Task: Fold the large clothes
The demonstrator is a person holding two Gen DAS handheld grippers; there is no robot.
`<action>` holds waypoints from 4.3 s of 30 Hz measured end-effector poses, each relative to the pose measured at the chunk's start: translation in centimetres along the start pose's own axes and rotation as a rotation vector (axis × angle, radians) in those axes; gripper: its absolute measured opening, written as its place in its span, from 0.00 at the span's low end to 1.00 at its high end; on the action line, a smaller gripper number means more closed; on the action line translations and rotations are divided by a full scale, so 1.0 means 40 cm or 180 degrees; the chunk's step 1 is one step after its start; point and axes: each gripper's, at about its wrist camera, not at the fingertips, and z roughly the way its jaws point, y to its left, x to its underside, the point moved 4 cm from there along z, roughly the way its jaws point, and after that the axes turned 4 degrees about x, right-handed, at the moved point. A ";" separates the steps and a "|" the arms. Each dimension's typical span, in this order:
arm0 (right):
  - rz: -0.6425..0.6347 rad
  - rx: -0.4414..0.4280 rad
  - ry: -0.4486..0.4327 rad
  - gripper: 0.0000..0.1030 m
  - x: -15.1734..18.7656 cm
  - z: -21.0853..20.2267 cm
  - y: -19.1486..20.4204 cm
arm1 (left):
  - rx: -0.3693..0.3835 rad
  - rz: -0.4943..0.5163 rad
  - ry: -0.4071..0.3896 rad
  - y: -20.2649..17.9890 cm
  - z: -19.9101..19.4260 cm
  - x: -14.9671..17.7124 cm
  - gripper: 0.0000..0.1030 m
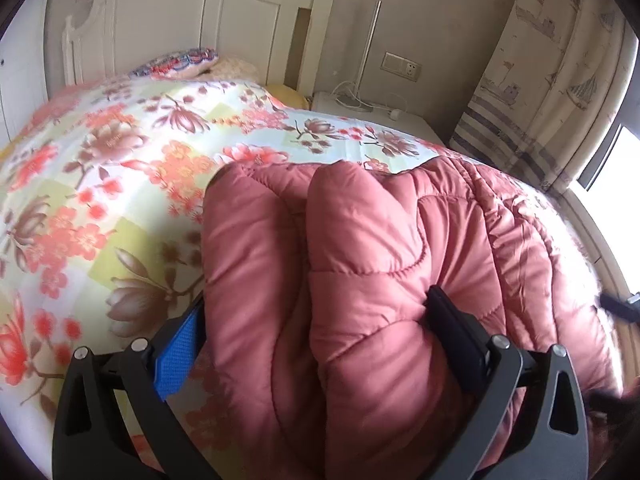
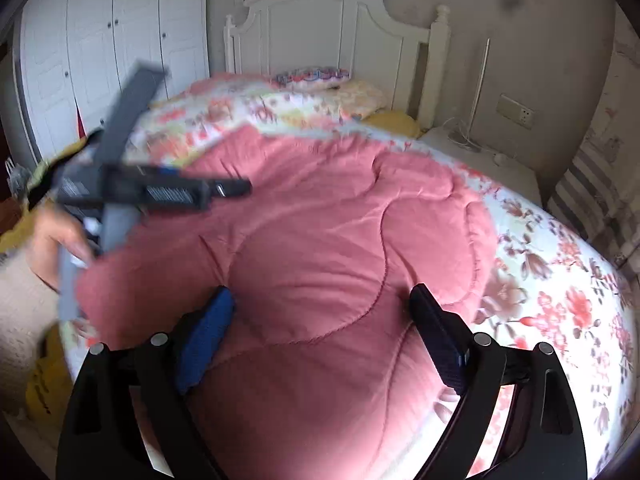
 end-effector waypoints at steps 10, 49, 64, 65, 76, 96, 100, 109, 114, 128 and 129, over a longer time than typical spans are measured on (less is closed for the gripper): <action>-0.0276 0.0211 -0.0038 0.86 0.102 0.014 0.042 | 0.0178 -0.0133 -0.0015 0.021 0.008 0.006 0.98; 0.1846 -0.0826 -0.0371 0.73 0.098 -0.056 -0.301 | 0.1996 -0.0547 0.0169 -0.194 0.030 -0.127 0.49; 0.2263 0.0028 0.0016 0.82 0.190 0.001 -0.534 | 0.1428 -0.0323 0.0567 -0.342 0.321 -0.140 0.76; 0.2191 0.0222 -0.0029 0.83 0.171 -0.030 -0.520 | 0.1350 -0.0252 0.0549 -0.345 0.317 -0.143 0.77; 0.0312 0.1082 -0.0123 0.79 0.091 -0.003 -0.187 | 0.1134 -0.0251 0.0397 -0.331 0.270 -0.146 0.87; -0.0074 0.1298 -0.0106 0.80 0.119 0.049 -0.159 | -0.0125 0.1024 0.0291 -0.538 0.387 -0.256 0.98; -0.0007 0.0937 -0.0183 0.77 0.099 0.004 -0.172 | -0.0200 0.1143 0.0266 -0.537 0.384 -0.251 0.98; 0.0868 0.0839 -0.0310 0.69 0.045 -0.048 -0.439 | -0.0085 0.0999 0.0186 -0.517 0.377 -0.241 0.98; 0.0740 0.0871 -0.0175 0.74 0.108 0.041 -0.424 | -0.0083 0.0988 0.0127 -0.515 0.372 -0.241 0.98; 0.0621 0.0814 0.0573 0.74 -0.051 0.235 -0.577 | -0.0138 0.0869 0.0052 -0.495 0.380 -0.241 0.98; 0.0677 0.0765 0.0545 0.75 -0.048 0.240 -0.586 | -0.0127 0.0866 0.0051 -0.494 0.382 -0.239 0.98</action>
